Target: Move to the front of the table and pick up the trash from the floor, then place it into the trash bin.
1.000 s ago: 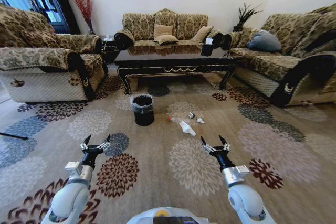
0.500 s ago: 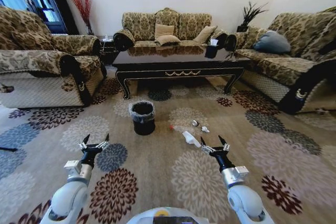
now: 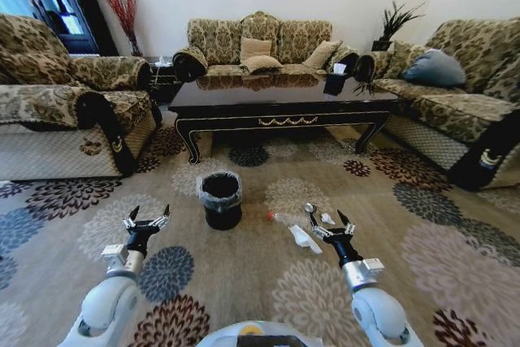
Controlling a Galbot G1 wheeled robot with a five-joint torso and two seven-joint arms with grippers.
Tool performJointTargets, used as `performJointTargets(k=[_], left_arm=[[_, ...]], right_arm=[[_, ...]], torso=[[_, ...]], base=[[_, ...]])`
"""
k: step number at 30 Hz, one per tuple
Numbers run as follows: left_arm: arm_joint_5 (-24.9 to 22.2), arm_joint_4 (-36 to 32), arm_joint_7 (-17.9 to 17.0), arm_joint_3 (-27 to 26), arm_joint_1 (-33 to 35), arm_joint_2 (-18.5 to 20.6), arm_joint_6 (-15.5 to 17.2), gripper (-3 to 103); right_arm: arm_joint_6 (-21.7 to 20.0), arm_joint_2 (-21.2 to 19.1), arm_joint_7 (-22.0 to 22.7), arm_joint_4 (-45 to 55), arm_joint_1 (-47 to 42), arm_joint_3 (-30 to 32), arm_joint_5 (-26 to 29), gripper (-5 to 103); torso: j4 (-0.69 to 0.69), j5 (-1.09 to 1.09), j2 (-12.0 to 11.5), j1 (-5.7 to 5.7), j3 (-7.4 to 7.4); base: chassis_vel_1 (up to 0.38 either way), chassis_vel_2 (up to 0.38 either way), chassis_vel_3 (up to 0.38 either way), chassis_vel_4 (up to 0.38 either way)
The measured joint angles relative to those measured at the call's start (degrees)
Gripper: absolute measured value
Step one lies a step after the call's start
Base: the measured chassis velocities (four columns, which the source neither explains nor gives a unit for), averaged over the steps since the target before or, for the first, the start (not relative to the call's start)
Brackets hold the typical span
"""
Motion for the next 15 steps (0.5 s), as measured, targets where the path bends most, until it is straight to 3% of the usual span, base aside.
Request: performJointTargets(k=[5, 15], left_arm=[[0.2, 0.2, -1.0, 1.1, -1.0, 0.4, 1.1, 100], [-0.9, -0.8, -6.6, 6.7, -5.4, 2.3, 7.9, 100]], right_arm=[[0.0, 0.1, 0.4, -0.3, 0.1, -0.2, -0.4, 100], [-0.1, 0.0, 1.4, -0.5, -0.1, -0.5, -1.8, 100]], torso=[[0.00, 0.00, 0.0, 0.00, 0.01], [0.00, -0.01, 0.0, 0.01, 0.01]], base=[[-0.187, 0.192, 0.174, -0.188], [-0.111, 0.095, 0.113, -0.103]])
